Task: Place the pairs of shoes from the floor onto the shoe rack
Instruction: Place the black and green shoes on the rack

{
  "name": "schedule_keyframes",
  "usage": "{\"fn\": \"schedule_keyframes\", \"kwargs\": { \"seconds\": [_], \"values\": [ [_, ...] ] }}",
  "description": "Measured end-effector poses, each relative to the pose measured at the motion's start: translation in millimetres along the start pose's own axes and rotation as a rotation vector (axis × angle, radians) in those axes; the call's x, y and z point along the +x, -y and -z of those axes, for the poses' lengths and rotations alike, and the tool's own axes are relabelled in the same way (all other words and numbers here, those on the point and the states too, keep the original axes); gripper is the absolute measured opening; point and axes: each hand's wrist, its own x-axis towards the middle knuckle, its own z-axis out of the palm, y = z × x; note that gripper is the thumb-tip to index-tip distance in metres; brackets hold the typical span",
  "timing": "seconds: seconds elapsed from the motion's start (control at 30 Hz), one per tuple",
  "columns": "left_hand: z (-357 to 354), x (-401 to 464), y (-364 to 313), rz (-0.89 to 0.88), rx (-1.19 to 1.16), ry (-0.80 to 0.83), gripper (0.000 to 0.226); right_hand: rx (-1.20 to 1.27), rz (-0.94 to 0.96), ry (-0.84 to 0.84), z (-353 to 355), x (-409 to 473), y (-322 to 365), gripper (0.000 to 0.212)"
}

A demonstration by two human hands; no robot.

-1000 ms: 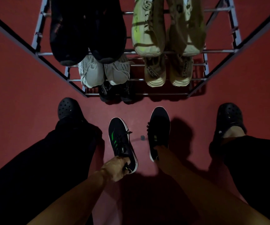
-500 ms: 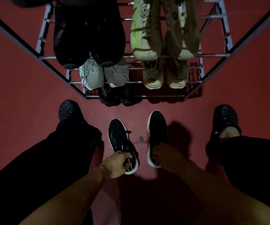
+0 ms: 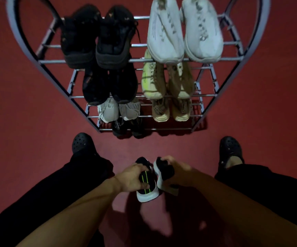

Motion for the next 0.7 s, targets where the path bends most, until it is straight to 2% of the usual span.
{"fn": "schedule_keyframes", "kwargs": {
  "seconds": [0.1, 0.2, 0.3, 0.5, 0.63, 0.7],
  "values": [
    [12.1, -6.7, -23.4, -0.036, 0.0, 0.056, 0.033, -0.067, 0.012, 0.049, 13.9, -14.3, 8.8, 0.081],
    [19.4, -11.9, -42.7, -0.043, -0.019, 0.08, 0.033, -0.126, 0.014, 0.071, 26.5, -29.1, 17.3, 0.086],
    [24.9, -15.7, -59.3, -0.058, -0.079, 0.054, 0.033, -0.185, 0.019, 0.133, 29.6, -38.5, 19.8, 0.079],
    [29.8, -24.0, -79.8, -0.121, -0.075, 0.045, 0.03, -0.133, 0.002, 0.089, 30.2, -54.6, 28.2, 0.043],
    [28.7, -23.9, -86.9, -0.157, -0.157, -0.008, 0.027, -0.063, -0.006, 0.024, 25.1, -56.3, 27.6, 0.046],
    [27.5, -23.7, -87.7, -0.147, -0.271, -0.019, 0.023, -0.051, -0.022, -0.044, 22.8, -55.7, 27.1, 0.043]
  ]
}}
